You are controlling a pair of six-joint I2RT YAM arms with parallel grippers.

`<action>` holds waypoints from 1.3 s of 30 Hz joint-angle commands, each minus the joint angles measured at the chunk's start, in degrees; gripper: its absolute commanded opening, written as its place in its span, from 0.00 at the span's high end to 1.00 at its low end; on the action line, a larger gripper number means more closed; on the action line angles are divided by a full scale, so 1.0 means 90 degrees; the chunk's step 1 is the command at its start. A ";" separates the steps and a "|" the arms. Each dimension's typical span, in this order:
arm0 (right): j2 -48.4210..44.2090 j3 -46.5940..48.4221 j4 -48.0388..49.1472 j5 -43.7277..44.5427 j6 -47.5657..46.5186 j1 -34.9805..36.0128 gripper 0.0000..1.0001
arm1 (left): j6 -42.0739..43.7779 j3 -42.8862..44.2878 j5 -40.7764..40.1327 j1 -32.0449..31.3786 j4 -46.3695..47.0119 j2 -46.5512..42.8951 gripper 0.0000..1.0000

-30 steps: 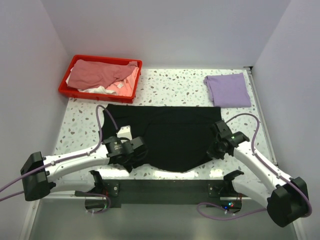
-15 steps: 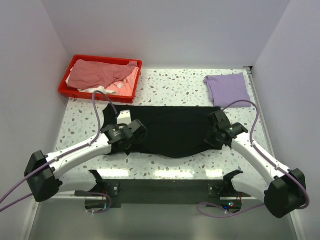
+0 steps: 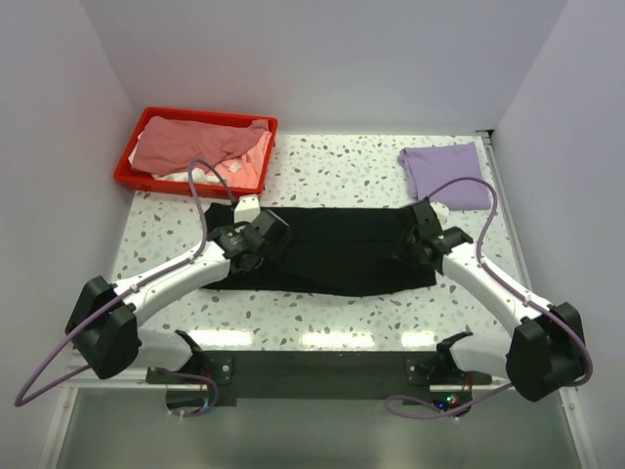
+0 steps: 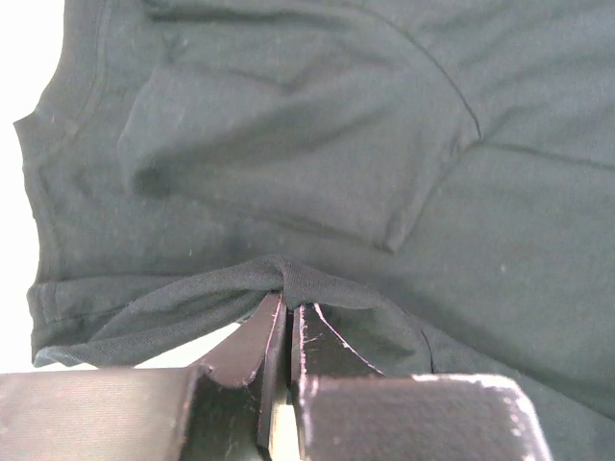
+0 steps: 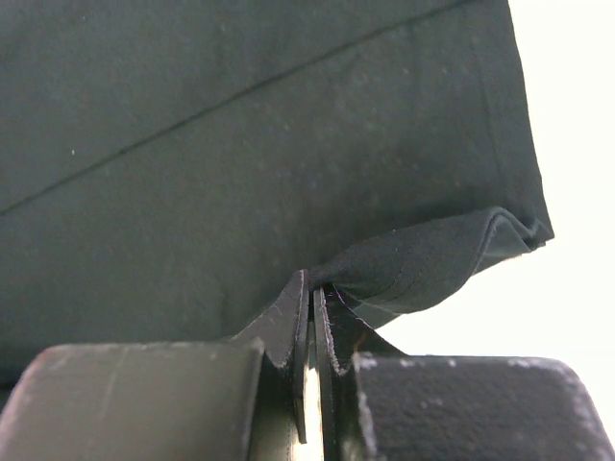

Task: Fold and stack the t-shirts
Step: Fold the tshirt

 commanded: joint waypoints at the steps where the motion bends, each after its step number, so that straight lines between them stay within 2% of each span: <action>1: 0.0188 0.0256 0.0486 0.0342 -0.0014 -0.0048 1.00 | 0.0368 0.0318 -0.0177 0.0166 0.0569 0.0221 1.00; 14: 0.0774 0.0295 0.1042 0.0792 0.0152 -0.0107 1.00 | 0.0945 0.0650 -0.0001 0.0674 0.1204 0.1129 1.00; 20: 0.1165 0.0441 0.1179 0.1240 0.0094 -0.0156 1.00 | 0.0984 0.0758 0.0048 0.0898 0.1272 0.1510 1.00; 28: 0.1731 0.0695 0.1306 0.1329 0.0064 -0.0253 1.00 | 0.1091 0.0826 0.0194 0.1172 0.1429 0.1862 1.00; 30: 0.1887 0.0773 0.1258 0.1348 0.0103 -0.0273 0.96 | 0.1111 0.0856 0.0243 0.1231 0.1468 0.1979 1.00; 35: 0.2093 0.0842 0.1267 0.1446 0.0201 -0.0341 0.94 | 0.1179 0.0934 0.0350 0.1348 0.1536 0.2145 1.00; 37: 0.2200 0.0881 0.1286 0.1466 0.0211 -0.0400 0.91 | 0.1179 0.0934 0.0360 0.1387 0.1556 0.2184 0.98; 39: 0.2278 0.0949 0.1296 0.1485 0.0201 -0.0429 0.85 | 0.1189 0.0953 0.0360 0.1446 0.1575 0.2194 0.89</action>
